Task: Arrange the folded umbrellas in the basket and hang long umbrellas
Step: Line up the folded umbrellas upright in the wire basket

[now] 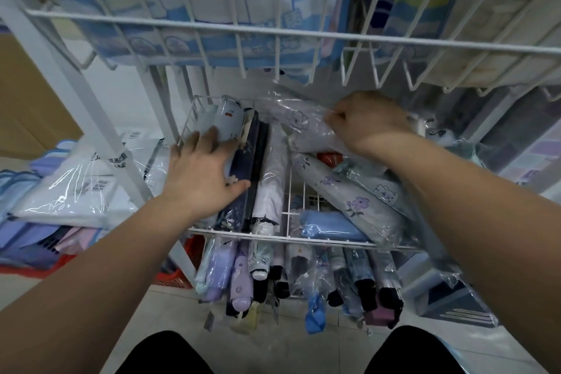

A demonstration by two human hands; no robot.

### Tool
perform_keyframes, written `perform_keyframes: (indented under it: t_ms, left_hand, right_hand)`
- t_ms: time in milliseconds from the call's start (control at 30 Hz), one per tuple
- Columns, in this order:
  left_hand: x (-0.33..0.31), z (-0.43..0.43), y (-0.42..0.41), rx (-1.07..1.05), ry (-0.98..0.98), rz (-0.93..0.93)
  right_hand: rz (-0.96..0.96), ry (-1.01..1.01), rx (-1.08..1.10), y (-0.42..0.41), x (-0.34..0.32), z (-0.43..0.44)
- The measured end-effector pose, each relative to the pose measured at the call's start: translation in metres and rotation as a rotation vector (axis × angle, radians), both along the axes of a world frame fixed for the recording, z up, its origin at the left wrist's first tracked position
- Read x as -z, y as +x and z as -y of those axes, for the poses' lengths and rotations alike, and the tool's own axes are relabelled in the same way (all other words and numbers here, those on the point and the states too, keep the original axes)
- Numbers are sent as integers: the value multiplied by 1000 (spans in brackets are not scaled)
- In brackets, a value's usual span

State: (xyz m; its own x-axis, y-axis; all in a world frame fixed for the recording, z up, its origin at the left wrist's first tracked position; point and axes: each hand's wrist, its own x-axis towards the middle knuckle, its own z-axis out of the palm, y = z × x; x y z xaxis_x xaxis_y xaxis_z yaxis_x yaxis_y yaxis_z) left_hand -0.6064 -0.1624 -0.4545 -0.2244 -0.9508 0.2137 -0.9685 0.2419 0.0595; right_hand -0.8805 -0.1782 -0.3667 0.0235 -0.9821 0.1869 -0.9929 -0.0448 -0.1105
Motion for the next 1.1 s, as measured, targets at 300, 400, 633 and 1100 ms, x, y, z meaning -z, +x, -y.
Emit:
perform_keyframes:
  t_ms: [300, 400, 633, 1100]
  left_hand:
    - [9, 0, 4, 12, 129, -124]
    - [11, 0, 5, 18, 112, -145]
    - [12, 0, 8, 29, 117, -212]
    - [-10, -9, -89, 83, 361, -626]
  right_hand:
    - [240, 62, 184, 42, 38, 24]
    - [556, 45, 263, 45, 34, 31]
    - [651, 57, 270, 55, 53, 7]
    - [564, 210, -37, 40, 45, -17]
